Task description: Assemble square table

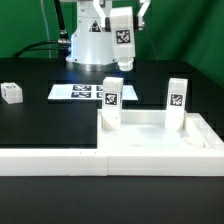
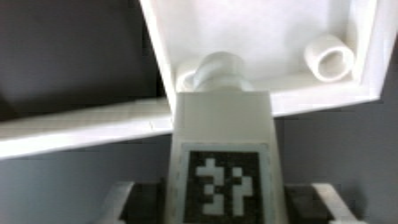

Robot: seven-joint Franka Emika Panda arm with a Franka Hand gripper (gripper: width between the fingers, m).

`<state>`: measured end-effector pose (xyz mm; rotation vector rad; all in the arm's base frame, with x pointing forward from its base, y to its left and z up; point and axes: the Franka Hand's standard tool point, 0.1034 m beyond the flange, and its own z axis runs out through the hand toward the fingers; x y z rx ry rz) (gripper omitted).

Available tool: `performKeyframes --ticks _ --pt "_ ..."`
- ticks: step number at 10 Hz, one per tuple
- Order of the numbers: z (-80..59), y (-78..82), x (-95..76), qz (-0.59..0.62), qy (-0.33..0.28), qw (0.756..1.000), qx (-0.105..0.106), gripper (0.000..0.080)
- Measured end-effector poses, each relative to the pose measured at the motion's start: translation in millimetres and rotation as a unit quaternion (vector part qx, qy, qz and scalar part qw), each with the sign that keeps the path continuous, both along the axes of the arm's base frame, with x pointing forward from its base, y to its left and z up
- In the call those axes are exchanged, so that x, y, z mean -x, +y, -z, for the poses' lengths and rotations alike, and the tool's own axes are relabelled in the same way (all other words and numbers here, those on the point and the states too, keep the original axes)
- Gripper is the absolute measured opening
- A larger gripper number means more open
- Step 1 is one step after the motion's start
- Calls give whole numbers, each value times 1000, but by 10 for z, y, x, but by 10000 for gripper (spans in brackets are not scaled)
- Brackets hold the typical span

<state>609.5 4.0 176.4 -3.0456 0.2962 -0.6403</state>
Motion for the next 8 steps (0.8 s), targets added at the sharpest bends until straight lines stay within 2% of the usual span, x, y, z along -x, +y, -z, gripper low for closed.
performKeyframes --ticks 2,4,5,6,7,8 --pt "3 6 -14 -2 -49 999 9 290" --pt "51 27 13 -3 -38 999 9 290" --pt "169 224 25 -21 -26 999 16 290" --pt "245 400 -85 -43 -13 999 27 290" --pt "258 453 -263 -53 -16 998 36 290" --pt "322 476 -356 -67 -20 997 45 290"
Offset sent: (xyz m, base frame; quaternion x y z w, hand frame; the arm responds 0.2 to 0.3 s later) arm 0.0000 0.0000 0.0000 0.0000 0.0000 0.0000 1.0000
